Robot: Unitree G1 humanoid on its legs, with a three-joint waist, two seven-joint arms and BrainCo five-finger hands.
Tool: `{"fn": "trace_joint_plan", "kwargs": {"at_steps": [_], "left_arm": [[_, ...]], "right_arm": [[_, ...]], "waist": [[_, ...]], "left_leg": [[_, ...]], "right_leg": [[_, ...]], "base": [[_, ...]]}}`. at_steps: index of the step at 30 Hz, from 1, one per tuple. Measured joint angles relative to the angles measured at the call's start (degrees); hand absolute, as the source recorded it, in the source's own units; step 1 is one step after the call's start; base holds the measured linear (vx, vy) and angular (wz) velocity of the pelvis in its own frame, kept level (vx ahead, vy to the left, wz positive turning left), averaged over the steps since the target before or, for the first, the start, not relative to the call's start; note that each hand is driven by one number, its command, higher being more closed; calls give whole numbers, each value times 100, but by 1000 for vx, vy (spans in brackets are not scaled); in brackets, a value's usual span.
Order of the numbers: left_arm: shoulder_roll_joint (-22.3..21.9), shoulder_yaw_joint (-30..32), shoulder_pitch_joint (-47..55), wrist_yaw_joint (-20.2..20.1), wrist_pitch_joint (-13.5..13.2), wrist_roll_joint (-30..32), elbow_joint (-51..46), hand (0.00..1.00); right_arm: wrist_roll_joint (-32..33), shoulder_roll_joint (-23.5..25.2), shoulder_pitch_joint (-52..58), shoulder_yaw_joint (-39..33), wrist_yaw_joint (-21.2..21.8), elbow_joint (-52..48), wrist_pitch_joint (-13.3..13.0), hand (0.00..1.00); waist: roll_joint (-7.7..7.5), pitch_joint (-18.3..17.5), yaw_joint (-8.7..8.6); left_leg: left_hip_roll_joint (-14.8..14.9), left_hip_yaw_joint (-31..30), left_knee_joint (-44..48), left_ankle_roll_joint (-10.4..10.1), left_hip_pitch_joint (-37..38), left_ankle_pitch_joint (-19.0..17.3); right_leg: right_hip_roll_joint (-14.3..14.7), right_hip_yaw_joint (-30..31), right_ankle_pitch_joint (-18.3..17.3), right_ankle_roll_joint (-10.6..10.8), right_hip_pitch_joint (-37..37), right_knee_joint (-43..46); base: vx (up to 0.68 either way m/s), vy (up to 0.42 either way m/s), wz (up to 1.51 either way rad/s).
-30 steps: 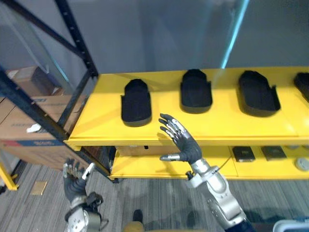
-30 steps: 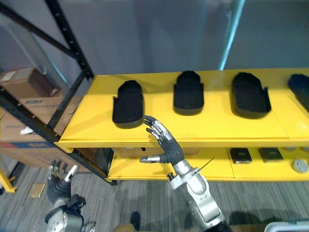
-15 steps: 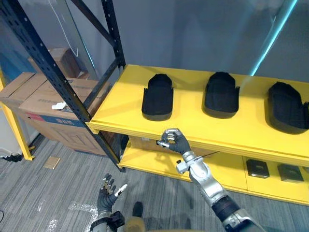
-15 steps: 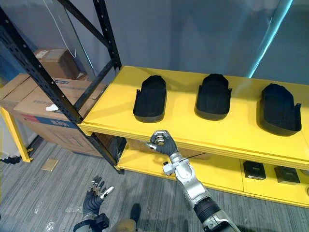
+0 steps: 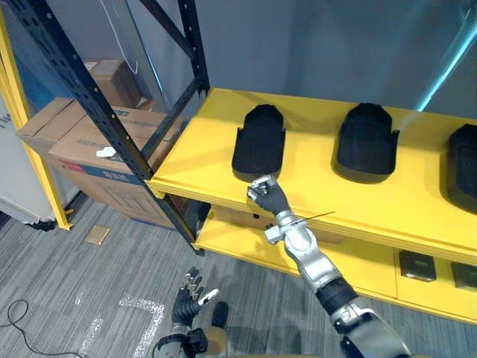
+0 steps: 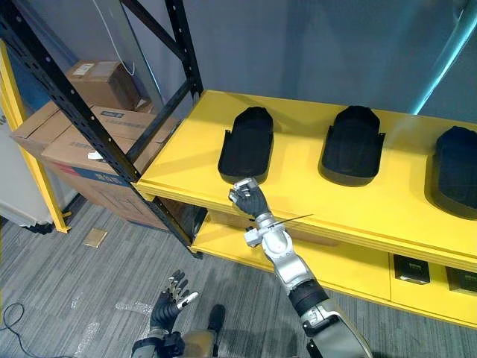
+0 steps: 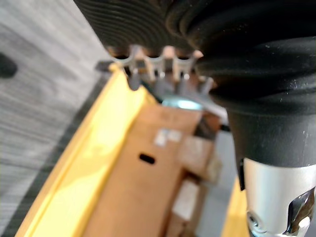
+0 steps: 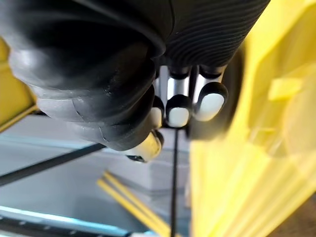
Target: Walk over and take plastic housings, then place them on the shelf
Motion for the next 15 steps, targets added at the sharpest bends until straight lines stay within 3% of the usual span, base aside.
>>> {"fn": "trace_joint_plan", "kwargs": {"at_steps": [6,11,15], "left_arm": [[5,-92,32,35,175,3,-28,0],[5,-113,-34,95,176,1,-23,0],[14,-162,-43,129,138,-167,-13,0]], "right_arm": [[10,111,-151,239,198,-9,453,100],[-7,128,-456,377,158,132,543,100],[-350,136,-946,304,-204,725,539,100]], "waist": [[31,37,9],[135,354,12],[206,506,50]], "left_leg": [[-58,-13,1,-6,-9,7],[-43,-67,1,-13,-22,34],[-64,-125,2,-7,-175,97]], "right_leg": [[-74,-26,-76,33,-27,76],[-88,-43,-159,18,-83,271],[-123,-69,-174,17,-246,413]], "base": [[-3,-4,2],[-41,-19,4],[-37,-10,8]]}}
